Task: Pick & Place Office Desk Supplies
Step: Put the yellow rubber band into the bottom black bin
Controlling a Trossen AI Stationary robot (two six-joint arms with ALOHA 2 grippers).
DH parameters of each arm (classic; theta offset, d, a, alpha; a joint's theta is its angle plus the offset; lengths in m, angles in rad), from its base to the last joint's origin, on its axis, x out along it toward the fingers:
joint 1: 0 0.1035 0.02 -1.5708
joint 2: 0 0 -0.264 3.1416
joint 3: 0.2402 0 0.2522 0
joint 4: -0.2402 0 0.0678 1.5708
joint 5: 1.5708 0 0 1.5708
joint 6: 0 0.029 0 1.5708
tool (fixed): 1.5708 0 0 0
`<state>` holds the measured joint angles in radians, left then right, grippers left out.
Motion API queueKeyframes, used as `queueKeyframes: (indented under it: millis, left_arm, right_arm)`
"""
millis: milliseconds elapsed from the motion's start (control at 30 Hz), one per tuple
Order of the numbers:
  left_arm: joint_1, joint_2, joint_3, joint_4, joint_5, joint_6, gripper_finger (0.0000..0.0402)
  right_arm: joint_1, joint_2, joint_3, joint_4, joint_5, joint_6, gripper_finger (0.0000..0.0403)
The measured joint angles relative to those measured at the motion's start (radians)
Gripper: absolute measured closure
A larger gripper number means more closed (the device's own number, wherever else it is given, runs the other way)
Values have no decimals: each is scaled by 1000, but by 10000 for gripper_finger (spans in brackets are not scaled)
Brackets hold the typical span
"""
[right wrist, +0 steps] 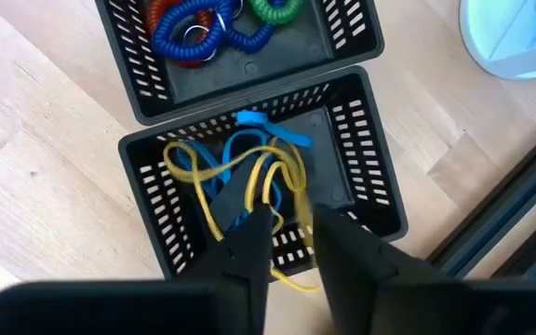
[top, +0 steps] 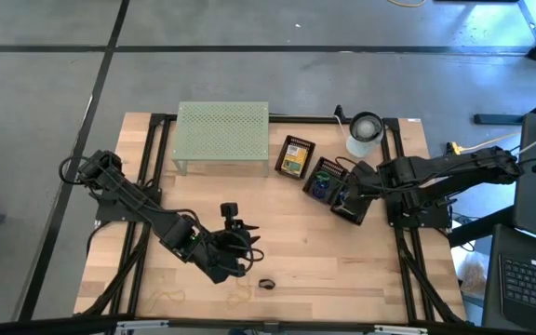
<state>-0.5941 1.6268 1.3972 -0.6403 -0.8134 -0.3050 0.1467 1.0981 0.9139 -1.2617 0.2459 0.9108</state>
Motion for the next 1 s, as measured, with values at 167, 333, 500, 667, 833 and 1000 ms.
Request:
queueKeyframes:
  millis: [167,333,500,667,833,1000]
  left_arm:
    - [0,0,0,0,1,0,297]
    - [0,0,0,-35,50,-70,297]
    - [9,0,0,-123,247,-234,297]
    - [13,9,0,-148,411,-276,296]
    - [5,78,0,-146,537,-183,280]
    - [11,180,-2,-121,686,-153,259]
  right_arm:
    - [0,0,0,0,44,-1,272]
    - [0,0,0,0,84,-2,240]
    - [0,0,0,5,87,-2,225]
    - [0,0,0,28,117,-2,226]
    - [0,0,0,59,116,-2,227]
    - [0,0,0,72,113,-2,227]
